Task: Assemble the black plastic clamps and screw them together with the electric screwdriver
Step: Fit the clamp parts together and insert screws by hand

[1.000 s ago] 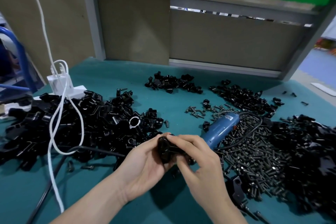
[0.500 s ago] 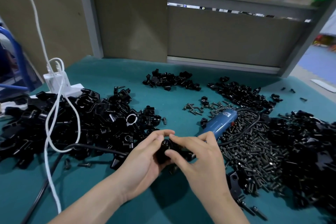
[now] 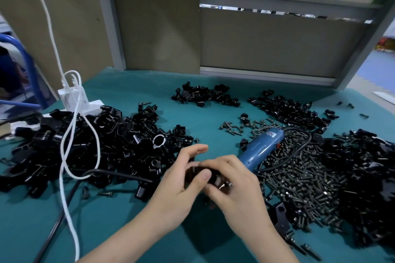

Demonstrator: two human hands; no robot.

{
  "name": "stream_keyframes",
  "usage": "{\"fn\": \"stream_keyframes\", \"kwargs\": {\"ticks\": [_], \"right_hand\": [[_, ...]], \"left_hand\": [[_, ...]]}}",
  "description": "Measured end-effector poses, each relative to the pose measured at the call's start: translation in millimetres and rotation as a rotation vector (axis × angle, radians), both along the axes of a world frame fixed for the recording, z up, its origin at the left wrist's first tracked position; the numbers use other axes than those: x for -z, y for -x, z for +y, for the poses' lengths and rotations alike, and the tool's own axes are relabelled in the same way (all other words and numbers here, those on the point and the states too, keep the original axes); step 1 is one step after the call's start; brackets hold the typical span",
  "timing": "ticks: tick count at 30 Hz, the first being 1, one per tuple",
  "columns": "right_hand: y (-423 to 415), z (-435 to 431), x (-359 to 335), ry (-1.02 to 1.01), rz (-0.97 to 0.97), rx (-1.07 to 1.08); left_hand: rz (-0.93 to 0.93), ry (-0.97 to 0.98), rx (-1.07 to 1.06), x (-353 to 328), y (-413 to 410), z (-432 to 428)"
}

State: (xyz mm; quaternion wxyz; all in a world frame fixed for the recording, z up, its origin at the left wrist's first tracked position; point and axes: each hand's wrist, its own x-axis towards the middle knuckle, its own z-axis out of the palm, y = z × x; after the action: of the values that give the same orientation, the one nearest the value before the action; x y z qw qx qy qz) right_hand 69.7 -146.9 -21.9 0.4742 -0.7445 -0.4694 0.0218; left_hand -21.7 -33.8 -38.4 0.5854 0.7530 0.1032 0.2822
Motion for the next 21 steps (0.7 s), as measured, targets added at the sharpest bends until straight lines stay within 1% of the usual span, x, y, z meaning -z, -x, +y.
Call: {"fn": "stream_keyframes", "kwargs": {"ticks": [1, 4, 5, 7, 9, 11, 18, 21], "right_hand": [[0, 0, 0, -0.042, 0.070, 0.010], [-1, 0, -4, -0.260, 0.519, -0.005], [-2, -1, -6, -0.317, 0.643, -0.015], [-4, -1, -9, -0.361, 0.794, -0.061], [-3, -1, -10, -0.358, 0.858, -0.116], [-1, 0, -9, -0.347, 0.875, -0.141], [0, 0, -8, -0.406, 0.854, -0.178], [-2, 0, -7, -0.417, 0.859, -0.166]], "left_hand": [[-0.034, 0.053, 0.014, 0, 0, -1], [-0.095, 0.222, 0.068, -1, -1, -2], [-0.096, 0.230, 0.079, -1, -2, -2], [-0.093, 0.238, 0.068, -2, -3, -2], [-0.116, 0.276, 0.015, -3, -4, -1], [-0.141, 0.298, -0.036, -4, -4, 0], [-0.183, 0.388, -0.078, -8, -4, -2], [-0.181, 0.397, -0.093, -8, -2, -1]]}}
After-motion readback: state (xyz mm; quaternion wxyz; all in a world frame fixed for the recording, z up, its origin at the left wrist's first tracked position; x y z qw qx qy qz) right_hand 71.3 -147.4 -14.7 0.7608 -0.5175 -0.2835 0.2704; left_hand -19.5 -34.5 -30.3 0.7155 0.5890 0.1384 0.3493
